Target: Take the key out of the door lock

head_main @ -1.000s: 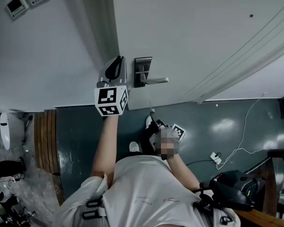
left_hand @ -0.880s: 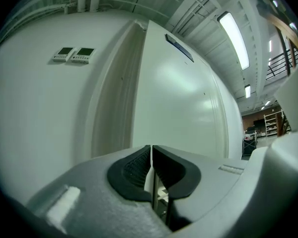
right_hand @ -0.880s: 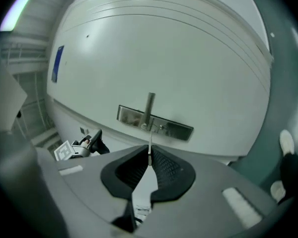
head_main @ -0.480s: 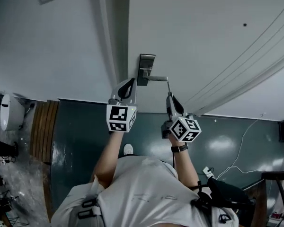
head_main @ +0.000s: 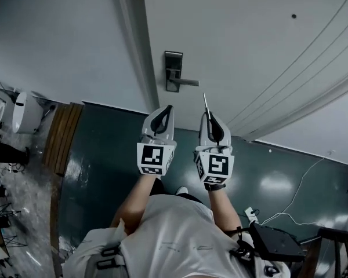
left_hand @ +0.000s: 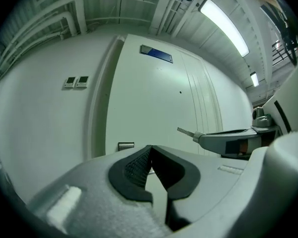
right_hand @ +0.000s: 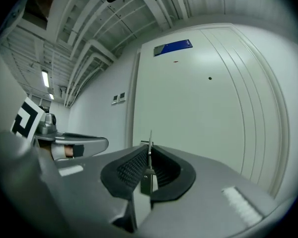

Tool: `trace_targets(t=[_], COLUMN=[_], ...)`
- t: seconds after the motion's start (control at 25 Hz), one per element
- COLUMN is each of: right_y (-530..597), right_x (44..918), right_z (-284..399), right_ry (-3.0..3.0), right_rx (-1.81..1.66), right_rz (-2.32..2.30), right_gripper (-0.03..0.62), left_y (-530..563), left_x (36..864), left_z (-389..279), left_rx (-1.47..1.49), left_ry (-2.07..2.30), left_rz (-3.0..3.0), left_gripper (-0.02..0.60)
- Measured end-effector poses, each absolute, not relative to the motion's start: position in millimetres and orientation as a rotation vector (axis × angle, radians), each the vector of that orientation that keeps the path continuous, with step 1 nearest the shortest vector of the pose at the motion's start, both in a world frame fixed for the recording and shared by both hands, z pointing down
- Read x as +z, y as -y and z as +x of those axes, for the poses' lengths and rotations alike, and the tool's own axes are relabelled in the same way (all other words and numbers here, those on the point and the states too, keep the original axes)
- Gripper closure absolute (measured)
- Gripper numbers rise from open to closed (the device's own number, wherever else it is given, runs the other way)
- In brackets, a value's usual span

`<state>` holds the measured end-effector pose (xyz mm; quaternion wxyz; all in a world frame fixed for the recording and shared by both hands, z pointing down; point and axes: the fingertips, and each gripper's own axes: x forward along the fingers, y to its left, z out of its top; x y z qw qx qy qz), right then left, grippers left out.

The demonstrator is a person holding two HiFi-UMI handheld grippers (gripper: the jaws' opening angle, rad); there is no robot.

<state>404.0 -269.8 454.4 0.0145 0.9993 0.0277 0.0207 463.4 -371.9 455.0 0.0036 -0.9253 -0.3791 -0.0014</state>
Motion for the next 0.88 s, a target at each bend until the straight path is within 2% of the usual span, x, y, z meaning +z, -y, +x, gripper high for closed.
trace_targets(t=[0.28, 0.88], right_y=[297.5, 349.8], right_x=[463.4, 450.8], right_z=[383.6, 383.4], right_ry=[0.026, -0.060], right_rx=[0.097, 0.115], right_rz=[3.129, 3.115], right_gripper=[0.568, 0.568], left_y=[393.9, 432.2], left_x=[453.5, 461.8], left_z=[434.7, 427.5], left_rx=[-0.031, -0.056], left_ry=[1.089, 1.237], left_rz=[-2.922, -2.920], left_gripper=[0.581, 0.580])
